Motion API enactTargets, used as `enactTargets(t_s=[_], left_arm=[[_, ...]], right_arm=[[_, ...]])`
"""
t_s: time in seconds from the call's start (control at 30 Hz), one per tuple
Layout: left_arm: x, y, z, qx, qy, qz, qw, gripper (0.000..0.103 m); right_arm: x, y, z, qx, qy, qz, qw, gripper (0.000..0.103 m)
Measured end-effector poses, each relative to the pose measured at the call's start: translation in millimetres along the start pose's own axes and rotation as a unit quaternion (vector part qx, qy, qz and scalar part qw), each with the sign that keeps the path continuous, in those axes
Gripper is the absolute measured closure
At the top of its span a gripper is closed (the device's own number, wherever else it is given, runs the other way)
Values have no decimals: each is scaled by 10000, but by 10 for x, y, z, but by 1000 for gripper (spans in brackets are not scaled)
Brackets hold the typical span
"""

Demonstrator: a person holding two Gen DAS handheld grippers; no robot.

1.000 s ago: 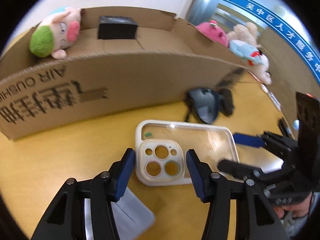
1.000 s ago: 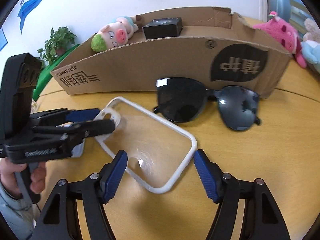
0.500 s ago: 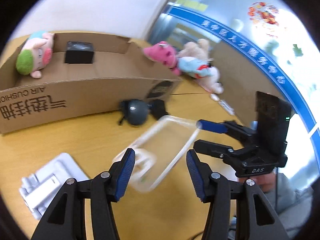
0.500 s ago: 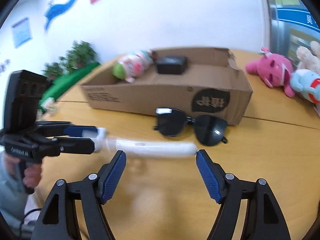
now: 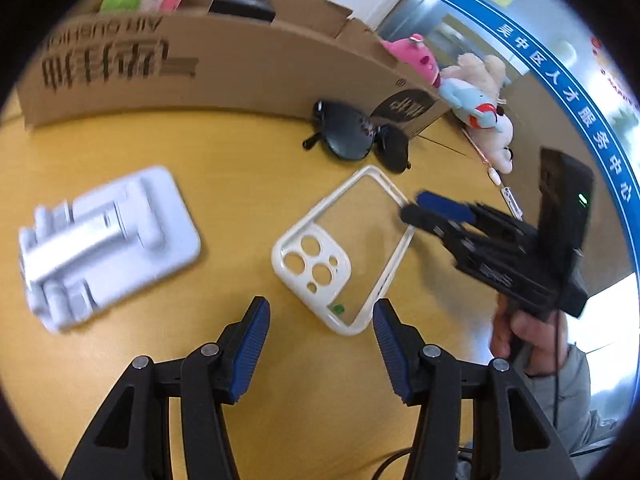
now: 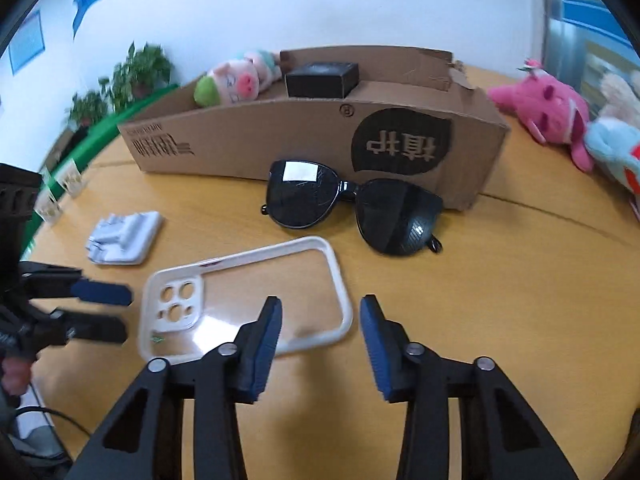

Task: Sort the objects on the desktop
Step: 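Move the left tool toward the clear phone case with white rim, then close the left tool on the phone case rim and lift it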

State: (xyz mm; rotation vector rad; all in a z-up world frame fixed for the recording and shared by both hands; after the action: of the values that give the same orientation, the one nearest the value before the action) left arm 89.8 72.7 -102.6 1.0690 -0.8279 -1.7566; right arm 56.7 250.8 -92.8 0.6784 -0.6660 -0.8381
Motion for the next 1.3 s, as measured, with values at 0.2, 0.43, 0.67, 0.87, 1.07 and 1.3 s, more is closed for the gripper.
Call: enactTargets(t_s=[0.2,0.43,0.67,0.87,1.07,1.3], left_arm=[[30,-63,43,-174,161,146,9996,63],[262,-76,112,-181,260,161,9994,92],[212,-92,144,-235,22,341,9991,93],[227,-55,124,-301,-19,407,9987,94],[173,456,358,-1089,-162,367,9932,96],[373,1170,860,-2176,-226,462,9747,96]], right_arm=[[37,-167,-31,198,167,-27,9997,87],[88,117,-316,64,-519,402,9978,86],[51,70,-317,94,-656,124,9977,83],[93,68,-314,148,-654,-257,9974,93],[223,343,-13,-338,-589,-462,9966,96],[831,939,994,-1525,354,-829,9842,96]])
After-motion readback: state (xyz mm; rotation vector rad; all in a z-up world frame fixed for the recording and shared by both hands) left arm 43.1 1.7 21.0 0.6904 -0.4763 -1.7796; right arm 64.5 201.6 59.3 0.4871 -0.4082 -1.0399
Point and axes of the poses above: each gripper's, at about its wrist camera, not at the fingertips, and y roughly against the way its jaws point, x to its left, z to its top, the point moved 6 cm from there along -y, roughly the way its jaws point, and after that the axes turned 12 degrees about z, right-handed, at the moved point
